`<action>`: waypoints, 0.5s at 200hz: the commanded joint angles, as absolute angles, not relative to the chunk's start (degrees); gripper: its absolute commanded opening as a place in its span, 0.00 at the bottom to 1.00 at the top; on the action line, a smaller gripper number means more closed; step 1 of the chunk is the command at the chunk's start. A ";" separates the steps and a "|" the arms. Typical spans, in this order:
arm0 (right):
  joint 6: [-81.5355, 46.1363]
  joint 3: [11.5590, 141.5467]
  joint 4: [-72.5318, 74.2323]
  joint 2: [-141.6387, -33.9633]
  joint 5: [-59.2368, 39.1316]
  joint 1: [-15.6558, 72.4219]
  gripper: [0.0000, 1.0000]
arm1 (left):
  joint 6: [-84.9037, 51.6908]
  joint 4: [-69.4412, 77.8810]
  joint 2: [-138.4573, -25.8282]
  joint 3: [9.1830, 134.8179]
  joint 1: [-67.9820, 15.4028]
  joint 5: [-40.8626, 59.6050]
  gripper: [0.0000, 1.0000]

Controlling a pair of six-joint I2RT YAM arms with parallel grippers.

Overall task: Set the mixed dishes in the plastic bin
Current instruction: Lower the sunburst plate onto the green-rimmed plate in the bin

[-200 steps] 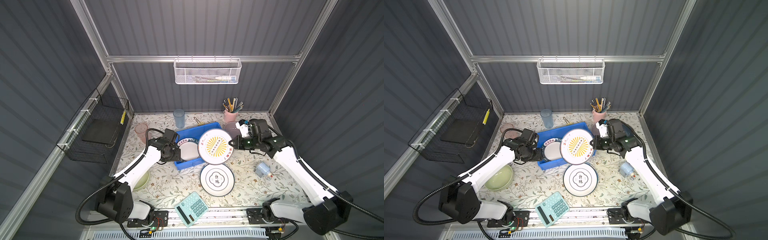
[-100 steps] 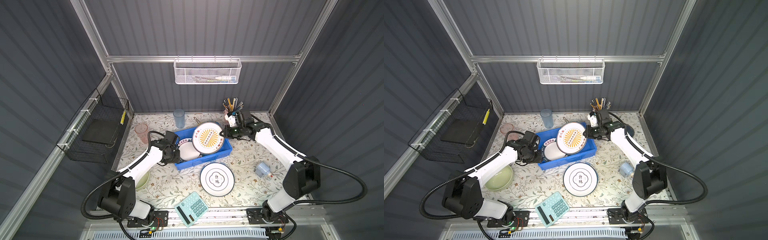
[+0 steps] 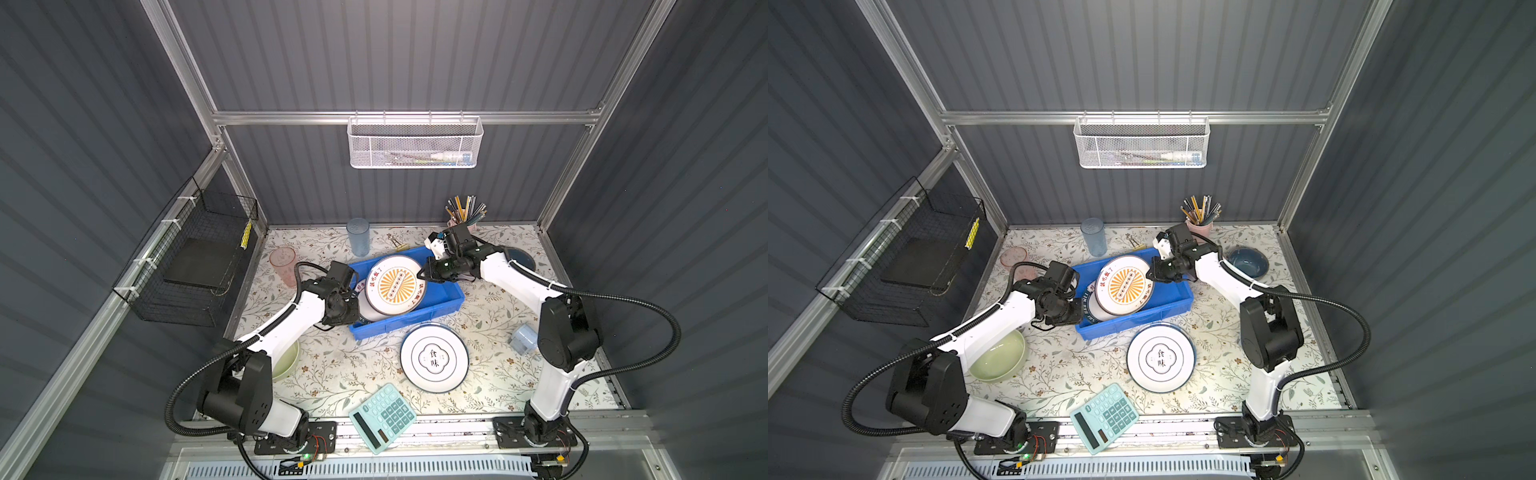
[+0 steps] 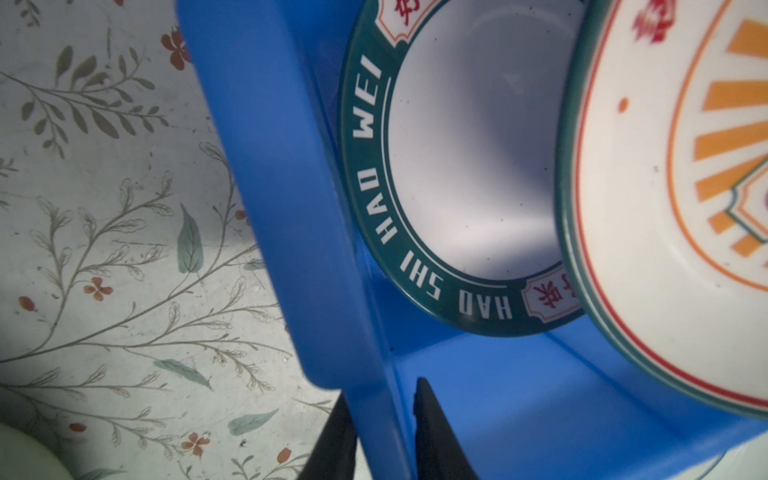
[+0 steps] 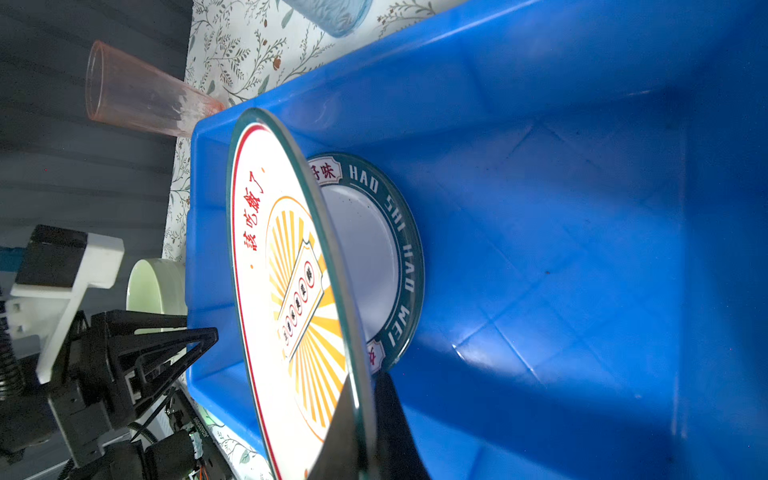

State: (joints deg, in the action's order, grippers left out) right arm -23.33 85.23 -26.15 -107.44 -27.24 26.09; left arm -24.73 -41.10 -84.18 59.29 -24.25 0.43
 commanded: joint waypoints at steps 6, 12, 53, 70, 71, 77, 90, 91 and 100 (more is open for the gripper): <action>-24.22 87.16 -23.35 -109.85 -30.71 26.88 0.00 | -26.09 -40.96 -84.99 59.07 -24.15 1.58 0.21; -24.32 87.33 -23.17 -110.39 -30.89 26.97 0.00 | -26.17 -40.96 -84.92 59.07 -24.11 1.51 0.21; -25.76 86.97 -20.11 -112.95 -32.53 27.50 0.00 | -27.30 -40.87 -84.57 59.23 -24.08 0.98 0.18; -26.26 86.75 -19.12 -113.82 -32.96 27.65 0.00 | -27.58 -40.90 -84.29 59.15 -24.08 0.47 0.17; -26.22 86.75 -19.10 -113.91 -32.96 27.71 0.00 | -27.59 -40.93 -84.24 59.11 -24.08 0.41 0.17; -26.36 86.75 -18.91 -114.12 -32.86 27.76 0.00 | -27.66 -40.88 -84.13 59.13 -24.08 0.28 0.17; -26.76 86.84 -18.34 -114.89 -33.07 27.91 0.00 | -27.84 -40.77 -84.20 59.08 -24.08 0.00 0.16; -26.74 86.88 -18.35 -114.92 -33.10 27.93 0.01 | -27.85 -40.78 -84.15 59.03 -24.08 0.00 0.16; -26.95 86.92 -18.03 -115.46 -33.22 28.07 0.02 | -27.86 -40.61 -84.19 59.07 -24.08 0.11 0.16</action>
